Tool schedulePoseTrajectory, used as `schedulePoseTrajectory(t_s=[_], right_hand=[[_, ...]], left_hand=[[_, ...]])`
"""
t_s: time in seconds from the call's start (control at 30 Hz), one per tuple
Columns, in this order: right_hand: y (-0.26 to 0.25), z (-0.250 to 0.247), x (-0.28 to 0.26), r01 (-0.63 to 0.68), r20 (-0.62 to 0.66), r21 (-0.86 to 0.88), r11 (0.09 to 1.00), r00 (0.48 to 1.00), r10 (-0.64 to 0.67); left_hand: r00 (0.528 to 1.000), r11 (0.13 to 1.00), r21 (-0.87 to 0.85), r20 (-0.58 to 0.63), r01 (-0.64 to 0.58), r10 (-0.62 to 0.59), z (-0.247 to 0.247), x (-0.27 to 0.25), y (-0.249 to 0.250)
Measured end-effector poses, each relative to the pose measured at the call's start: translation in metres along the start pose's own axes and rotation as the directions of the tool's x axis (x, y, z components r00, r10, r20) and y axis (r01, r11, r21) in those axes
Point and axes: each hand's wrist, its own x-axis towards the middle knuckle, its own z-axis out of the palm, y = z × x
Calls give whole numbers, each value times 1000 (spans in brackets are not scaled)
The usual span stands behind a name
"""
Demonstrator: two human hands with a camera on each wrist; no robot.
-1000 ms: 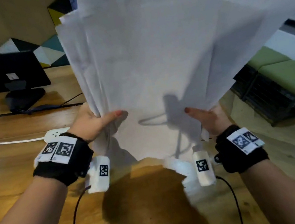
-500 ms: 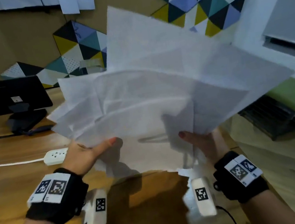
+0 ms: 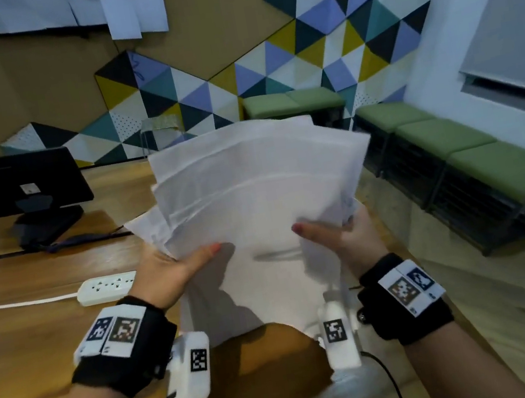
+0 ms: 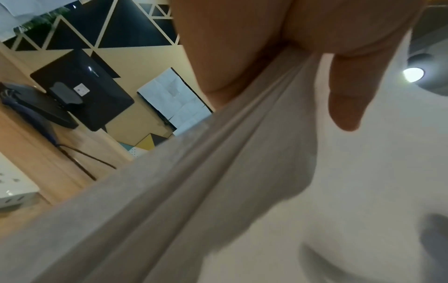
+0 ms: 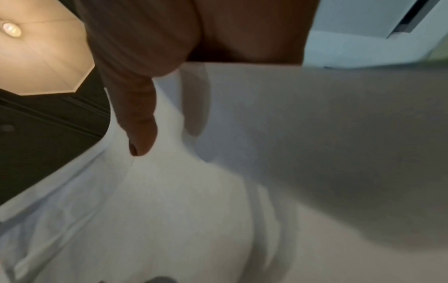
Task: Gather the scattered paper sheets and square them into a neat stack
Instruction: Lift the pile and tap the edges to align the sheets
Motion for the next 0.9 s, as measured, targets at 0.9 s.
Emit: schedulePoseTrajectory(t_s=[0.9], right_hand=[[-6,23,-22,471,-198,-455,756,774,-601]], left_hand=[[844,850,330,-215,-411,491,3,-21,18]])
